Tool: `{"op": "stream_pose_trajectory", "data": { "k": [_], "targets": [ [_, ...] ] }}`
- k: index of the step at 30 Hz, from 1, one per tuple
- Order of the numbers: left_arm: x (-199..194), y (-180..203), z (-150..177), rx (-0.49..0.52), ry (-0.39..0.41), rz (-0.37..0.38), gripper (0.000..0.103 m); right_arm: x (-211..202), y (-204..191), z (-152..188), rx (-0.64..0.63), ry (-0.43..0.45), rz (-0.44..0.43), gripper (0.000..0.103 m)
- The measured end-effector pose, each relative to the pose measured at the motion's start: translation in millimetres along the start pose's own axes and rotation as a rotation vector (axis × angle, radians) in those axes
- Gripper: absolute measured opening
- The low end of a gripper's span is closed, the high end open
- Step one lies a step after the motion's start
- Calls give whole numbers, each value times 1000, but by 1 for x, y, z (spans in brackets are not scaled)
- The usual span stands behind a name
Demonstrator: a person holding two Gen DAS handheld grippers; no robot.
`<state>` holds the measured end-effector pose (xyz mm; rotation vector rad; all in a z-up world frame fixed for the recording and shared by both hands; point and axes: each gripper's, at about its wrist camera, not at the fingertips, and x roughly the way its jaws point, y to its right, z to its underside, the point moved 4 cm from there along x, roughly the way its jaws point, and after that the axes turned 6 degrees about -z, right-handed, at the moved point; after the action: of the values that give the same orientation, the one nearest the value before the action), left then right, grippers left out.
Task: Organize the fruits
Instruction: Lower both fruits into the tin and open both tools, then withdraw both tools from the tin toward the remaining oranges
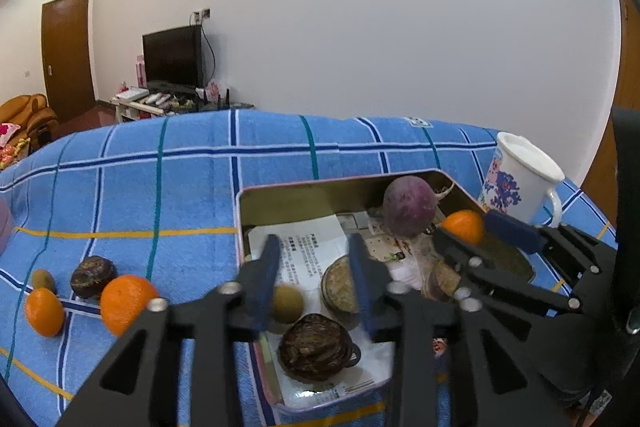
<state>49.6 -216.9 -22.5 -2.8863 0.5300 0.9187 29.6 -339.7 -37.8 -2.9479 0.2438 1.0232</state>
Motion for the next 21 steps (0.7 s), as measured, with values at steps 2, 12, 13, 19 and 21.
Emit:
{"op": "stream_pose_trajectory", "data": {
  "k": [2, 12, 13, 19, 21],
  "targets": [
    [-4, -5, 0, -15, 23, -19, 51, -3, 0, -1, -1, 20, 6, 61],
    [-21, -31, 0, -70, 103, -134, 102, -19, 1, -5, 22, 102, -16, 65],
    [-22, -34, 0, -77, 109, -142, 103, -21, 1, -5, 19, 118, -14, 65],
    [-26, -43, 2, -87, 114, -155, 103, -35, -5, -7, -3, 197, -10, 70],
    [-25, -42, 2, -78, 115, -169, 103, -38, -6, -9, -8, 226, -12, 70]
  ]
}}
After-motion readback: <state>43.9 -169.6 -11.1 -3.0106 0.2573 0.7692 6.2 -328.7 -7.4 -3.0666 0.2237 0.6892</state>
